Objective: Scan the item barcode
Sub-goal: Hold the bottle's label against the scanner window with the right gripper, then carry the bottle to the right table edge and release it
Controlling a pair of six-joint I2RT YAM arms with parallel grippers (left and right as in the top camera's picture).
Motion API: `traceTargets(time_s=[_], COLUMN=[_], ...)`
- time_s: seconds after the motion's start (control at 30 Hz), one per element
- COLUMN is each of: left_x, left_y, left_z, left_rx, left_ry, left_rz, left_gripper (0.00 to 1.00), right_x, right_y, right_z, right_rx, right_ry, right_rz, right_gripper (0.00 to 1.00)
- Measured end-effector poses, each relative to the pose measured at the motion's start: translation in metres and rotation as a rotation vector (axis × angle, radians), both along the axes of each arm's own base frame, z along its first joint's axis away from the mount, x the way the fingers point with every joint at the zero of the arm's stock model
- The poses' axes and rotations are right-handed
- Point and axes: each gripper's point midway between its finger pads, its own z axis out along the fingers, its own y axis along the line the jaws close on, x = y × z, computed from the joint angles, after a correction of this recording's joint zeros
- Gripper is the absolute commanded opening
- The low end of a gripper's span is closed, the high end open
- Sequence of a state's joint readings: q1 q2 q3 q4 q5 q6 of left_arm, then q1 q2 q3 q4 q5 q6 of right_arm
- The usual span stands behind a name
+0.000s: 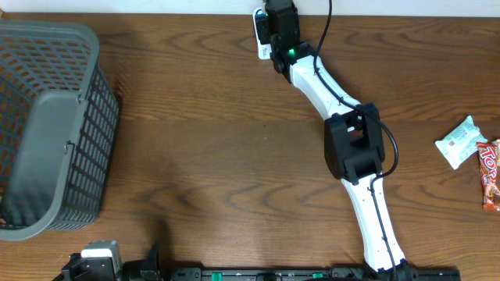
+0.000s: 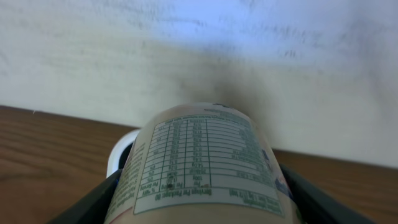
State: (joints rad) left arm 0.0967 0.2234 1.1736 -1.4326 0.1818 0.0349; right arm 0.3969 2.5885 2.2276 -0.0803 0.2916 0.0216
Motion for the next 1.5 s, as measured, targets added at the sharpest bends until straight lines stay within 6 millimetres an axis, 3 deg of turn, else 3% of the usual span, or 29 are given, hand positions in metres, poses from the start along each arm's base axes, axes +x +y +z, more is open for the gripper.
traceTargets(time_s=[0.23, 0.43, 0.53, 0.67, 0.77, 0.83, 0.93, 0.97, 1.0, 1.2, 1.27, 1.4, 1.5], left_x=[0.0, 0.0, 0.0, 0.0, 0.0, 0.0, 0.0, 0.0, 0.0, 0.0, 0.0, 0.0, 0.0], left_y=[0.0, 0.0, 0.0, 0.0, 0.0, 0.0, 0.0, 0.0, 0.0, 0.0, 0.0, 0.0, 0.0], left_z=[0.0, 0.0, 0.0, 0.0, 0.0, 0.0, 0.0, 0.0, 0.0, 0.0, 0.0, 0.0, 0.0], left_rx=[0.0, 0.0, 0.0, 0.0, 0.0, 0.0, 0.0, 0.0, 0.0, 0.0, 0.0, 0.0, 0.0], left_ry=[0.0, 0.0, 0.0, 0.0, 0.0, 0.0, 0.0, 0.0, 0.0, 0.0, 0.0, 0.0, 0.0], left_rz=[0.0, 0.0, 0.0, 0.001, 0.0, 0.0, 0.0, 0.0, 0.0, 0.0, 0.0, 0.0, 0.0], left_gripper=[0.98, 0.98, 0.98, 0.98, 0.98, 0.98, 0.98, 0.98, 0.98, 0.98, 0.98, 0.98, 0.98], right_x=[-0.002, -0.022, -0.044, -0.076, -0.099, -0.108, -0.114, -0.117, -0.118, -0.137, -0.146, -0.166, -0.176], right_y=[-0.005, -0.018, -0.034, -0.068, -0.112, -0.143, -0.202, -0.235, -0.247, -0.376, -0.409, -0.452, -0.47], right_z=[-0.004, -0.006, 0.008, 0.061, 0.111, 0.131, 0.137, 0.13, 0.126, 0.079, 0.064, 0.029, 0.001], right_rx=[-0.07, -0.135, -0.172, -0.191, -0.184, -0.175, -0.157, -0.143, -0.138, -0.024, 0.03, 0.152, 0.239], right_ry=[0.015, 0.138, 0.234, 0.302, 0.312, 0.314, 0.349, 0.38, 0.395, 0.51, 0.539, 0.616, 0.667], right_rz=[0.008, 0.002, 0.0, -0.026, -0.084, -0.133, -0.239, -0.303, -0.327, -0.6, -0.656, -0.727, -0.767], right_gripper=[0.61, 0.6, 0.6, 0.59, 0.63, 0.65, 0.67, 0.67, 0.67, 0.64, 0.65, 0.65, 0.66])
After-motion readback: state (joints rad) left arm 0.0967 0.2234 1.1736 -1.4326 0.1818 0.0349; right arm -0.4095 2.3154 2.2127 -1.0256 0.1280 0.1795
